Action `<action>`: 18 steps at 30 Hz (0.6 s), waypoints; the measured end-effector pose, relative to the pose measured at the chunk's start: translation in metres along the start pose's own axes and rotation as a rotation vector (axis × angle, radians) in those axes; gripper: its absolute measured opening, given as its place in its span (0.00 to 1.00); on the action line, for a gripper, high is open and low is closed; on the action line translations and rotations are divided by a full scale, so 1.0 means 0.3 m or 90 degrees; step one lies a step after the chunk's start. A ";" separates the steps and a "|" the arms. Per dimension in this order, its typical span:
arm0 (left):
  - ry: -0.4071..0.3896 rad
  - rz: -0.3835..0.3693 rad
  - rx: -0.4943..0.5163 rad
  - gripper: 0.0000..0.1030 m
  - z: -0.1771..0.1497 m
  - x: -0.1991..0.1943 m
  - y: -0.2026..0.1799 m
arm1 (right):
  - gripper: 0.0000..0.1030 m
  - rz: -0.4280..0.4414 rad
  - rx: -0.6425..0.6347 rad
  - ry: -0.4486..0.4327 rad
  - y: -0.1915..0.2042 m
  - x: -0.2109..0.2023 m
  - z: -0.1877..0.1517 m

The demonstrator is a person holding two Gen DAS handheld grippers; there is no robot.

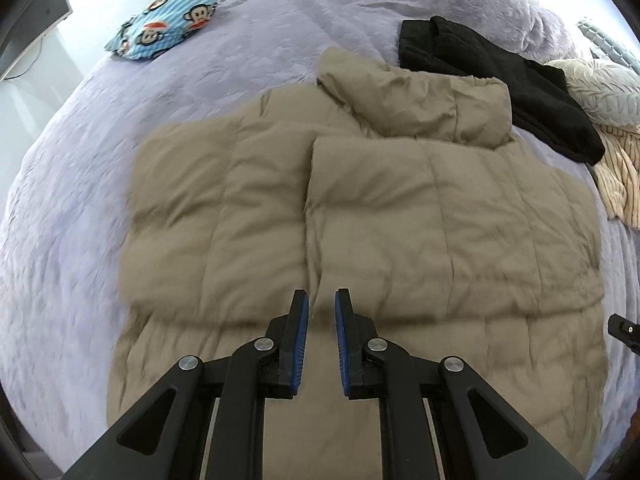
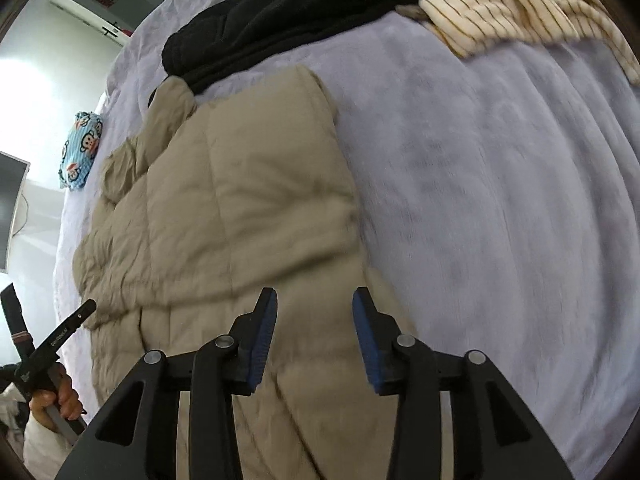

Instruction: Fold large clothes

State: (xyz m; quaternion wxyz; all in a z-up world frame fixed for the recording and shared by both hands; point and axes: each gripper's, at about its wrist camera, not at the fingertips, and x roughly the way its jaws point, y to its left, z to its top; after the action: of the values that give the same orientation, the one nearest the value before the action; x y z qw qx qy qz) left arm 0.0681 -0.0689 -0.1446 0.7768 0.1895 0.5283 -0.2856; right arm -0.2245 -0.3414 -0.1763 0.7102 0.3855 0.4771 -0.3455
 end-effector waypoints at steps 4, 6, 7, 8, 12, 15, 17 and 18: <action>0.021 0.005 -0.012 0.73 -0.076 -0.027 0.003 | 0.44 0.009 0.006 0.016 -0.012 -0.008 -0.068; -0.001 0.033 -0.031 1.00 -0.129 -0.065 0.000 | 0.45 0.014 0.010 0.019 -0.022 -0.019 -0.097; -0.004 0.033 -0.027 1.00 -0.144 -0.079 -0.007 | 0.45 0.017 0.012 0.021 -0.026 -0.022 -0.105; 0.000 0.034 -0.022 1.00 -0.156 -0.086 -0.012 | 0.45 0.023 0.012 0.025 -0.035 -0.031 -0.123; 0.015 0.047 -0.032 1.00 -0.227 -0.120 -0.018 | 0.50 0.031 0.008 0.038 -0.044 -0.034 -0.150; 0.016 0.056 -0.041 1.00 -0.270 -0.148 -0.015 | 0.55 0.038 -0.002 0.050 -0.044 -0.039 -0.174; 0.022 0.057 -0.045 1.00 -0.298 -0.159 -0.011 | 0.61 0.039 -0.007 0.055 -0.042 -0.043 -0.191; 0.027 0.059 -0.046 1.00 -0.313 -0.162 -0.007 | 0.64 0.040 -0.005 0.057 -0.041 -0.045 -0.202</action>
State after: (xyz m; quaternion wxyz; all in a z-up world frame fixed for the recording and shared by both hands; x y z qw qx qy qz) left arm -0.0136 -0.0027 -0.1340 0.7843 0.1914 0.5452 -0.2257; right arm -0.2642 -0.2925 -0.1811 0.7004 0.4125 0.4973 -0.3032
